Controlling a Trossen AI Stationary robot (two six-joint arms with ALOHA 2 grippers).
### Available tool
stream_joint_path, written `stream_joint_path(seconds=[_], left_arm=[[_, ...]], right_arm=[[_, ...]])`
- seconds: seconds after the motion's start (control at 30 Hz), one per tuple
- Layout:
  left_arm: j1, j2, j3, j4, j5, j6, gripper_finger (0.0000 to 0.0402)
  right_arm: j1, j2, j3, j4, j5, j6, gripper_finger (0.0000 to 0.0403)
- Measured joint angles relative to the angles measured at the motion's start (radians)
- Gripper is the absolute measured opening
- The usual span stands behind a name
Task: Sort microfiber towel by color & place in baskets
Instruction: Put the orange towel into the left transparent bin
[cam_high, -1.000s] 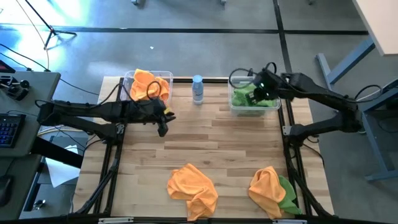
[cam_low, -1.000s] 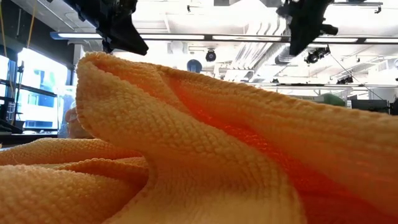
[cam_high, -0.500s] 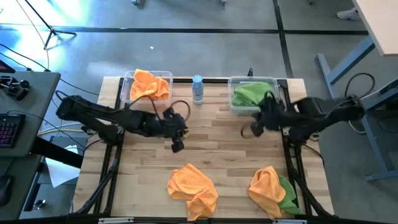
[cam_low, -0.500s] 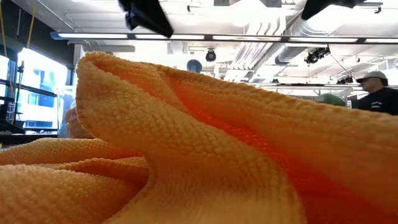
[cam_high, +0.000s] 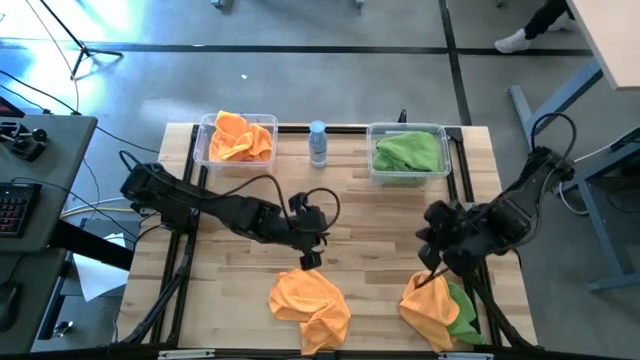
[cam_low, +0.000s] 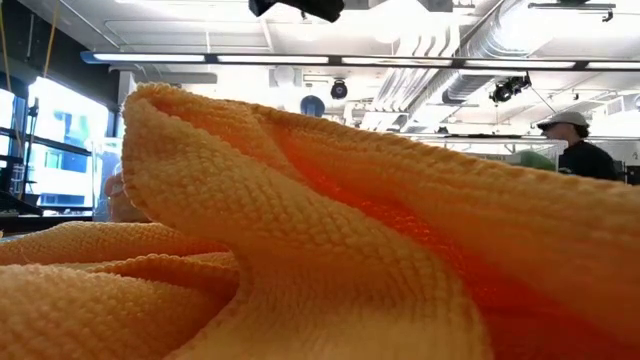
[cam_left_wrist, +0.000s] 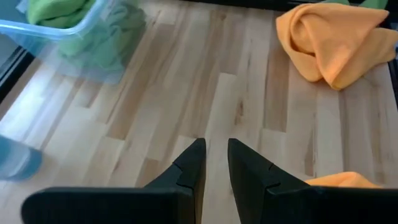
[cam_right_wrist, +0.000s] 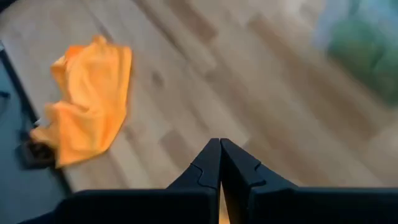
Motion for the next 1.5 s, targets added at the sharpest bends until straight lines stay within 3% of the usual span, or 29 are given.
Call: stream_joint_path(seconds=[0.1, 0.23, 0.53, 0.7, 0.83, 1.23, 1.5], left_arm=[[-0.012, 0.024, 0.013, 0.0, 0.0, -0.019, 0.0053], [-0.027, 0.032, 0.013, -0.002, 0.0, -0.091, 0.0053], [-0.07, 0.032, 0.013, 0.002, -0.02, -0.176, 0.0053], [-0.075, 0.032, 0.013, 0.013, -0.023, -0.19, 0.0053], [-0.075, 0.032, 0.013, 0.016, -0.023, -0.201, 0.0053], [-0.081, 0.032, 0.013, 0.017, -0.018, -0.227, 0.0053], [-0.102, 0.032, 0.013, 0.016, -0.016, -0.225, 0.0053]], right_arm=[[0.043, 0.023, 0.0, -0.012, -0.079, 0.139, 0.0007], [0.109, 0.088, 0.0, -0.042, -0.196, 0.202, 0.0035], [0.207, 0.239, 0.0, -0.092, -0.391, 0.408, 0.0168], [0.241, 0.311, 0.0, -0.083, -0.428, 0.484, 0.0239], [0.253, 0.36, 0.0, -0.063, -0.436, 0.511, 0.0269], [0.257, 0.49, 0.0, 0.038, -0.46, 0.532, 0.0265], [0.297, 0.509, 0.0, 0.029, -0.487, 0.64, 0.0175]])
